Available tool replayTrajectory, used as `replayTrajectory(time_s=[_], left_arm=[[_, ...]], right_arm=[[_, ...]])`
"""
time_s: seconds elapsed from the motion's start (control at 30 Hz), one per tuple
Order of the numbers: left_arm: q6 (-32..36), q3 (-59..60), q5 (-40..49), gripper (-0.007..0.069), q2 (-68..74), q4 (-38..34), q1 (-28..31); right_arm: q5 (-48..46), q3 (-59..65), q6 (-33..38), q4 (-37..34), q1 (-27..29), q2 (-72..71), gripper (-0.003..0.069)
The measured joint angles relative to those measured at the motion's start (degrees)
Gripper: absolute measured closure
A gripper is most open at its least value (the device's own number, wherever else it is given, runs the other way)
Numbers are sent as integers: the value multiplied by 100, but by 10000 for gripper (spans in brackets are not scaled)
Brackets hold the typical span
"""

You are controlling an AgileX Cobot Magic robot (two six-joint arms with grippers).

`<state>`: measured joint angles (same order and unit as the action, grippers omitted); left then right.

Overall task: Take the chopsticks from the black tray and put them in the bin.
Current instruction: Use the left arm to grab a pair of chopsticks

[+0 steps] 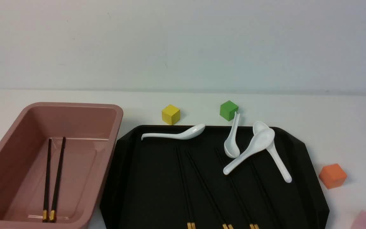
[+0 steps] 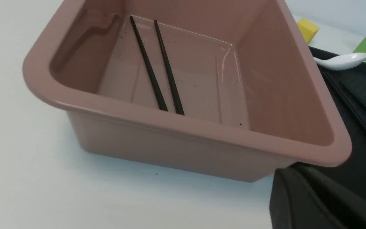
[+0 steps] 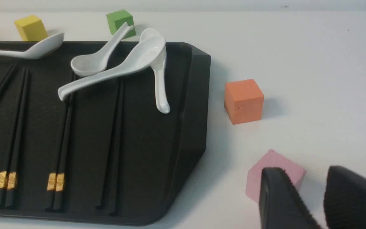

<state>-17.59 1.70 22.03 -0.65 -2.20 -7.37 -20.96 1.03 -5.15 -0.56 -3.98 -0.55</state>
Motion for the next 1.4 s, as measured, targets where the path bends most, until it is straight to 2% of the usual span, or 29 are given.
replayTrajectory(time_s=[0.4,0.83,0.9,1.0,1.03,1.13,1.2,1.3,1.4], left_arm=[[0,0,0,585,0,323,0],[-39,0,0,583,0,270,0],[-229,0,0,583,0,-40,0],[-783,0,0,582,0,-980,0],[-1204,0,0,580,0,-1802,0],[-1966,0,0,575,0,-3223,0],[-2251,0,-24,573,0,-3930,0],[-2345,0,-152,571,0,-4479,0],[-2358,0,-520,572,0,-4693,0]], right_arm=[[0,0,0,0,0,0,419],[0,0,0,0,0,0,419],[0,0,0,0,0,0,419],[0,0,0,0,0,0,419],[0,0,0,0,0,0,419],[0,0,0,0,0,0,419],[0,0,0,0,0,0,419],[0,0,0,0,0,0,419],[0,0,0,0,0,0,419]])
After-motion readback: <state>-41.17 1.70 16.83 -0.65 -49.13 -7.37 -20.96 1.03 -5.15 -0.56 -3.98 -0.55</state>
